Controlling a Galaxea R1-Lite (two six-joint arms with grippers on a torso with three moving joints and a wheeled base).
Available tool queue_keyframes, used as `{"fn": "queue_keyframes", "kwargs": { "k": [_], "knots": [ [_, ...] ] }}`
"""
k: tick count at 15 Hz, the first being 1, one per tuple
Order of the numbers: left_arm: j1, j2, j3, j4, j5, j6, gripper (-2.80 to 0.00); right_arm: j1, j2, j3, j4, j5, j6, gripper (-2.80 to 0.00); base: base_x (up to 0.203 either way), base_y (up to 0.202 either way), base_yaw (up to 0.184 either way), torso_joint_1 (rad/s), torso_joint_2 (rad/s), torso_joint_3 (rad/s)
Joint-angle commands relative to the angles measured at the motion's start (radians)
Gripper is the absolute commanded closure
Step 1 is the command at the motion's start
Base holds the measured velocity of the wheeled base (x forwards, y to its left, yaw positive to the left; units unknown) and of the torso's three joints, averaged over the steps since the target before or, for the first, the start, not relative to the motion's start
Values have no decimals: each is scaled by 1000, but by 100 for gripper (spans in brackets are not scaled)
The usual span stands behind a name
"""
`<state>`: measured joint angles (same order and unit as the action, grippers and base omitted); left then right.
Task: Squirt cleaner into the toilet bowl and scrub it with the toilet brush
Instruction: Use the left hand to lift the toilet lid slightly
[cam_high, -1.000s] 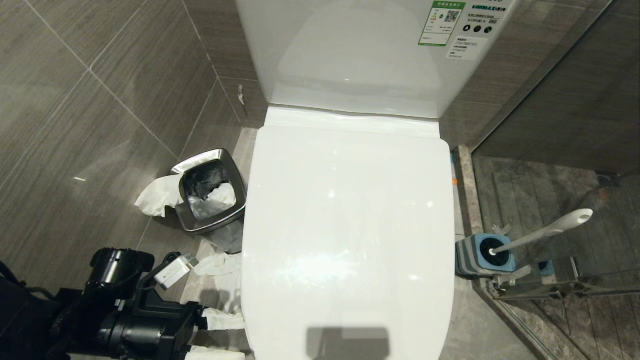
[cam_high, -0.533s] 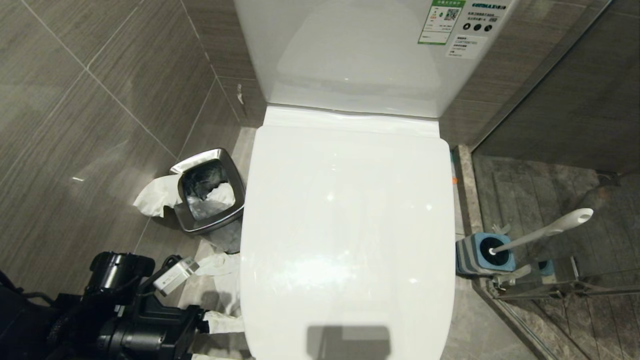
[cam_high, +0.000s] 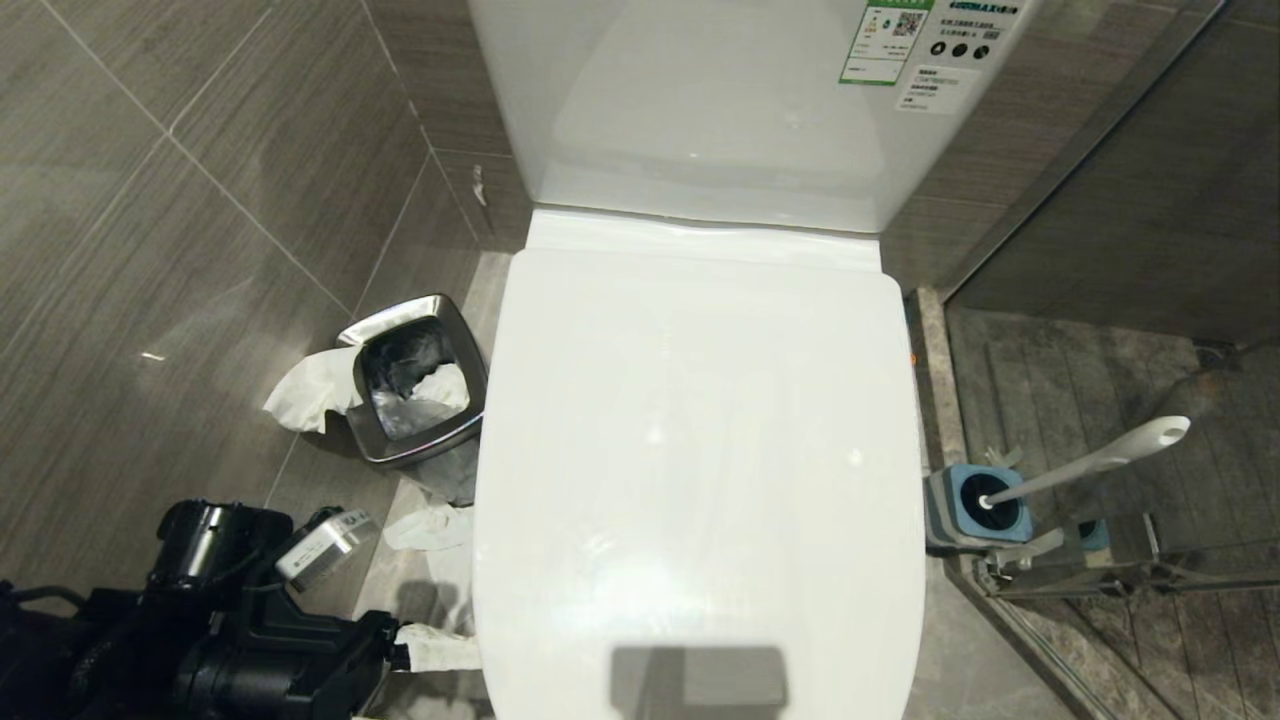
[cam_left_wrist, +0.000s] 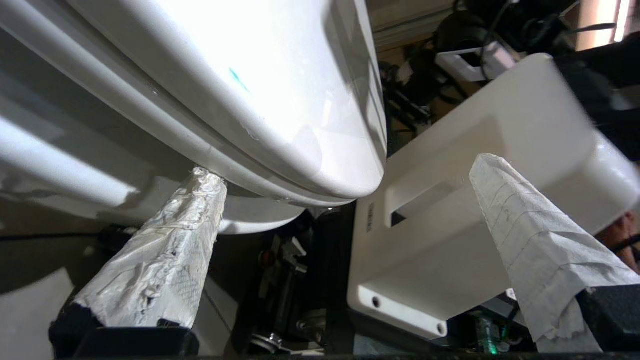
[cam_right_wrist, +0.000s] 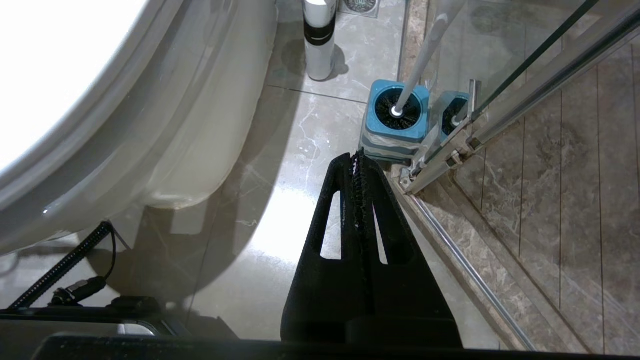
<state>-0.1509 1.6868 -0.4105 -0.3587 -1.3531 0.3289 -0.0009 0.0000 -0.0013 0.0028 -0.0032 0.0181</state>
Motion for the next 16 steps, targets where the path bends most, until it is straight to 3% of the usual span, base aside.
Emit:
{"fn": "queue_keyframes", "kwargs": {
  "k": [1,4,11,14,16],
  "knots": [
    [1,-39,9,-5,-27,-4,-280,0,2,0,0,0,0,0,0,0,0,0,0,0],
    [5,-72,-6,-6,-29,-14,-280,-1,2,0,0,0,0,0,0,0,0,0,0,0],
    [-8,-167,-56,-6,-29,-123,-280,-1,0,0,0,0,0,0,0,0,0,0,0,0],
    [-16,-252,-82,-7,-29,-233,-280,-1,2,0,0,0,0,0,0,0,0,0,0,0],
    [-18,-326,-118,-7,-29,-346,-280,-1,1,0,0,0,0,0,0,0,0,0,0,0]
  ]
}}
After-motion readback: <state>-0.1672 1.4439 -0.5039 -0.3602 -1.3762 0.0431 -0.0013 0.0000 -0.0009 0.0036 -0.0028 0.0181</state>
